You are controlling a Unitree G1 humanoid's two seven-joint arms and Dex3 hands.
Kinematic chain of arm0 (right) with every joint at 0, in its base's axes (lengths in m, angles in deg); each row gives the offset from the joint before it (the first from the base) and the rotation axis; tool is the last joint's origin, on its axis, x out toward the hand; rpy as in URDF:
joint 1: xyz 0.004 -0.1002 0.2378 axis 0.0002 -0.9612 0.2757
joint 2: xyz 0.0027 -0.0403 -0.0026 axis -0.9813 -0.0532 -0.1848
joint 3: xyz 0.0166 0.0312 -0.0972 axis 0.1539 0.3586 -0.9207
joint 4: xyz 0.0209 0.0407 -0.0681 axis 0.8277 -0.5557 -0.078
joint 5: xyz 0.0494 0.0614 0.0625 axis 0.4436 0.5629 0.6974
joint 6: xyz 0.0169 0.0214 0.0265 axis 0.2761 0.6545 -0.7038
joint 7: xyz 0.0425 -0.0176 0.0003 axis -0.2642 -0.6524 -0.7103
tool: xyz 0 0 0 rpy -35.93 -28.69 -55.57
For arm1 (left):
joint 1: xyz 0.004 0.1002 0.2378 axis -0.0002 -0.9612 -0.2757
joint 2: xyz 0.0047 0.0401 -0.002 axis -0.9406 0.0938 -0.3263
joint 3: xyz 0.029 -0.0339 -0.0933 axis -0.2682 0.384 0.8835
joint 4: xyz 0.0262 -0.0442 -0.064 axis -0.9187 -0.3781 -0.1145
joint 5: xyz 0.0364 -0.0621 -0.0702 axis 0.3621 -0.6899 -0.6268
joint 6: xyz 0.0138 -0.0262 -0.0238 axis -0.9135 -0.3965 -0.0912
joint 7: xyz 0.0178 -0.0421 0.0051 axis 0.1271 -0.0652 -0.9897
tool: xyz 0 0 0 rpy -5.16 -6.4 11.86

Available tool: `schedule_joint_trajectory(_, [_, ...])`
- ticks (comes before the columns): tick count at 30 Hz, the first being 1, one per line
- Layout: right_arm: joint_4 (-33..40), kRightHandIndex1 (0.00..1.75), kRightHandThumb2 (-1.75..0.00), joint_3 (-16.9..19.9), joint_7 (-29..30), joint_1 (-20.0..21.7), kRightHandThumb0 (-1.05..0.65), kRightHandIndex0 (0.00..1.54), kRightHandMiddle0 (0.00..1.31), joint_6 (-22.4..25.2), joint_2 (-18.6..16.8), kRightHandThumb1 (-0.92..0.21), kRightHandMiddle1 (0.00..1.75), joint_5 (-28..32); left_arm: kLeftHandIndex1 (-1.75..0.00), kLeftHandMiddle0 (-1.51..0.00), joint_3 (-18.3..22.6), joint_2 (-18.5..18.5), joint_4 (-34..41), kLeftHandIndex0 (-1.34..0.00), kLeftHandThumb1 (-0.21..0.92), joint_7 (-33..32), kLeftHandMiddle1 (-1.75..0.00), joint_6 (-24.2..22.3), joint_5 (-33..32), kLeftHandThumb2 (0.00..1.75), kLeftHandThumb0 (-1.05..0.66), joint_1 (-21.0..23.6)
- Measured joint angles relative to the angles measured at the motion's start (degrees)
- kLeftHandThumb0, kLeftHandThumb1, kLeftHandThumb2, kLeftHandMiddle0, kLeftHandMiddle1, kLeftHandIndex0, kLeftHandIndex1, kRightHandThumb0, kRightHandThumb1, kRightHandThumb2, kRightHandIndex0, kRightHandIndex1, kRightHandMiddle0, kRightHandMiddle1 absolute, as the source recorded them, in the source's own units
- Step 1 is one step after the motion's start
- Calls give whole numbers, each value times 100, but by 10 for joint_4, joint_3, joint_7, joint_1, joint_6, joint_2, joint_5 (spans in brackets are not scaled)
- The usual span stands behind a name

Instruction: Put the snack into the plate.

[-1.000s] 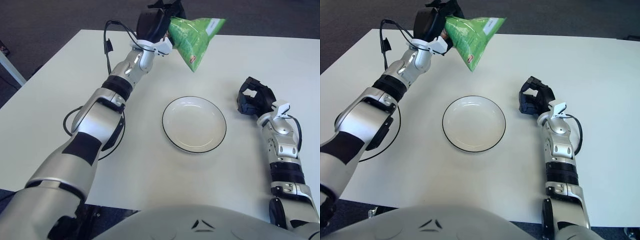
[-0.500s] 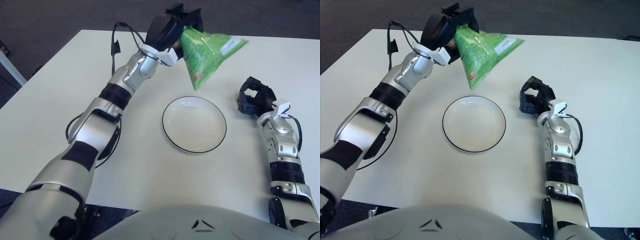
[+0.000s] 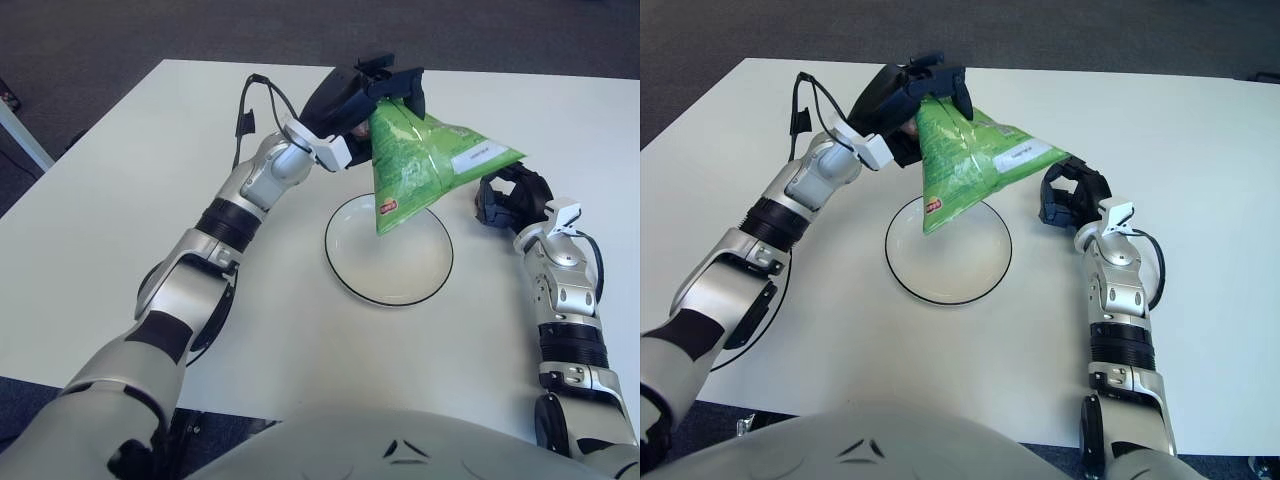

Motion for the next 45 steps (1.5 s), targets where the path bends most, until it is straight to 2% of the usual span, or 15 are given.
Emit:
schedule_joint_trajectory(8, [-1, 175, -135, 3, 0, 2, -50, 133, 63, 2, 0, -30, 175, 1, -175, -83, -1, -2, 7, -109, 6, 72, -175, 47, -40, 163, 59, -49])
schedule_joint_trajectory(21, [-2, 175, -135, 4, 1, 6, -50, 133, 64, 4, -1, -29, 175, 1, -175, -79, -8, -7, 7, -103, 9, 175, -175, 61, -60, 159, 56, -61])
schedule_joint_trajectory(30, [-4, 175, -135, 5, 1, 6, -50, 133, 64, 3, -1, -29, 175, 1, -175, -79, -9, -11, 8, -102, 10, 189, -175, 55, -33, 158, 56, -78])
schedule_joint_trajectory(43, [-4, 175, -135, 5, 1, 7, -50, 133, 64, 7, -1, -29, 175, 2, -175, -80, -16, -28, 19, -103, 9, 198, -175, 60, 34, 160, 57, -67])
schedule_joint_trajectory(45, [-4, 175, -135, 5, 1, 7, -50, 133, 64, 7, -1, -29, 175, 3, -175, -81, -18, -30, 19, -98, 8, 199, -175, 60, 38, 160, 57, -62])
